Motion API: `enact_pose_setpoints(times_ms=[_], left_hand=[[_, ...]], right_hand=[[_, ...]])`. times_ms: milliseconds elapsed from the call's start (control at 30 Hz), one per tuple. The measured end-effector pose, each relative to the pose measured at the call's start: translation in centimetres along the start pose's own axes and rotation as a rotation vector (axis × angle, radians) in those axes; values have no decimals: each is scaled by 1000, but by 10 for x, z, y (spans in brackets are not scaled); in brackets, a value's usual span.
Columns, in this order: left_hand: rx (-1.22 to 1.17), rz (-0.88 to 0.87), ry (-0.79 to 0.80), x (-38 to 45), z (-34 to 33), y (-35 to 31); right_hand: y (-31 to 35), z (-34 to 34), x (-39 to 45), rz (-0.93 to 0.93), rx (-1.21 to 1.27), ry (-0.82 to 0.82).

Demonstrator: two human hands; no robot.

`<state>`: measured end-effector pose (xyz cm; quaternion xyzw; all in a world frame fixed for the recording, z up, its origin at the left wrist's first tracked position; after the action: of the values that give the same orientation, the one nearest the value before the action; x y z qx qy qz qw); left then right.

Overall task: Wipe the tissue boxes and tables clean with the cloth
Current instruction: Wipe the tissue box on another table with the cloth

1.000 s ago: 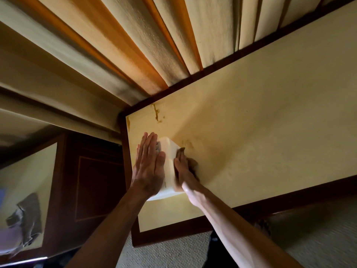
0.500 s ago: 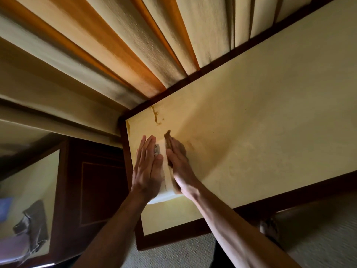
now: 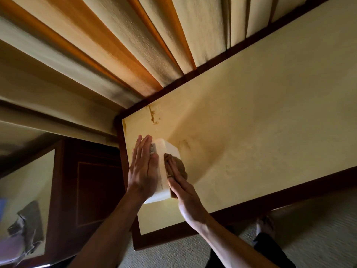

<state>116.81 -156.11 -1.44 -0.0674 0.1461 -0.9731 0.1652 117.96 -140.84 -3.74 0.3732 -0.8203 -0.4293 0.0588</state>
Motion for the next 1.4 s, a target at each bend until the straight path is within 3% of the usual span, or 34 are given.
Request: enact_pose_setpoints(times_ms=[233, 467, 533, 900, 1100, 1233, 1400], left_hand=[[-56, 27, 38, -2, 0, -6], [-33, 16, 42, -2, -1, -4], [-55, 46, 43, -2, -1, -5], [-44, 17, 32, -1, 2, -8], [-45, 39, 41, -1, 4, -12], [-49, 23, 37, 0, 2, -11], [-70, -9, 25, 1, 0, -4]], right_hand=[[-20, 14, 4, -178, -100, 44], [-28, 18, 23, -355, -57, -137], [-40, 22, 33, -374, -26, -205], [-23, 26, 99, -394, -8, -172], [-13, 24, 107, -349, -32, -130], [15, 9, 80, -167, -34, -140], [19, -6, 46, 20, 7, 29]])
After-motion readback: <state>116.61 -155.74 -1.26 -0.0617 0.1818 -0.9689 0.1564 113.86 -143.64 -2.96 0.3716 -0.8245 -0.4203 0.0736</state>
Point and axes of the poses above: each hand's wrist, its own x-axis towards the middle knuckle, its own z-axis out of the back of the hand, y = z × x, the point moved 1 cm from there along x, towards the middle knuckle, and after that the axes turned 2 degrees about x, right-handed, at the moved point
